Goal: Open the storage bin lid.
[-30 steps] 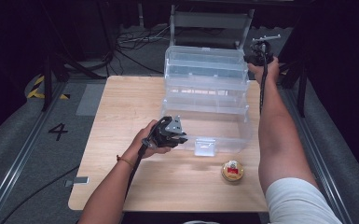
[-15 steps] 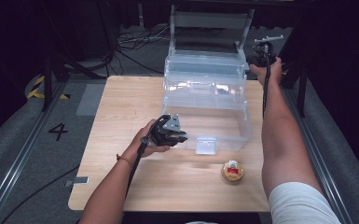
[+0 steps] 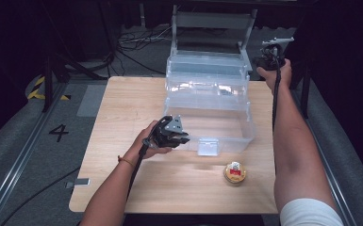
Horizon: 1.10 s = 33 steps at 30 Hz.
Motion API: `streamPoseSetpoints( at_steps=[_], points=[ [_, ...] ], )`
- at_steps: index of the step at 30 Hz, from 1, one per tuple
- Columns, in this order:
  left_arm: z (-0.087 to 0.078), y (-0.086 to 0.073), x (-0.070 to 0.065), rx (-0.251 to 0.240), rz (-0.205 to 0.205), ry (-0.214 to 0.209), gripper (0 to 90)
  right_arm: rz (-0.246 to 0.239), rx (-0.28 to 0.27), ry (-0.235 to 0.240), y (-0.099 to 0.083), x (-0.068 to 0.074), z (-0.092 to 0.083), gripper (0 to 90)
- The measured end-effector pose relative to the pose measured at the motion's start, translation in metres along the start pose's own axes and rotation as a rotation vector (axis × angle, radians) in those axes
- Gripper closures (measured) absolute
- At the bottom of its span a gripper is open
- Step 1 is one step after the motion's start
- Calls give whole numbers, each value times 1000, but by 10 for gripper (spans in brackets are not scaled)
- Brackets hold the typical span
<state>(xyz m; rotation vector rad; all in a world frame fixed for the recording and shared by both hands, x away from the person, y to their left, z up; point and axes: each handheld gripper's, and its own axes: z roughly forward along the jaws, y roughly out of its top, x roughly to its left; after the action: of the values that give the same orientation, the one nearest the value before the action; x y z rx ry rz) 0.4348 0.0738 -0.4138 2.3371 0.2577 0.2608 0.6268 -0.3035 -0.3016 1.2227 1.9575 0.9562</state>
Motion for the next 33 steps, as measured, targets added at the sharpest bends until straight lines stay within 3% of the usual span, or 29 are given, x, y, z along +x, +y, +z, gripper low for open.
streamPoseSetpoints(
  at_steps=[14, 18, 26, 31, 33],
  points=[
    [0, 1, 0, 10, 17, 9, 766, -76, 5, 45, -17, 6, -48, 798],
    [0, 1, 0, 11, 14, 11, 764, -81, -4, 70, -24, 7, -62, 794],
    [0, 1, -1, 20, 15, 24, 760, -106, -2, 86, -40, 10, -76, 789],
    [1, 1, -2, 23, 2, 31, 752, -95, -19, 94, -54, 12, -94, 774],
    [1, 1, -2, 23, -3, 31, 750, -113, -10, 96, -60, 14, -99, 767]
  ],
)
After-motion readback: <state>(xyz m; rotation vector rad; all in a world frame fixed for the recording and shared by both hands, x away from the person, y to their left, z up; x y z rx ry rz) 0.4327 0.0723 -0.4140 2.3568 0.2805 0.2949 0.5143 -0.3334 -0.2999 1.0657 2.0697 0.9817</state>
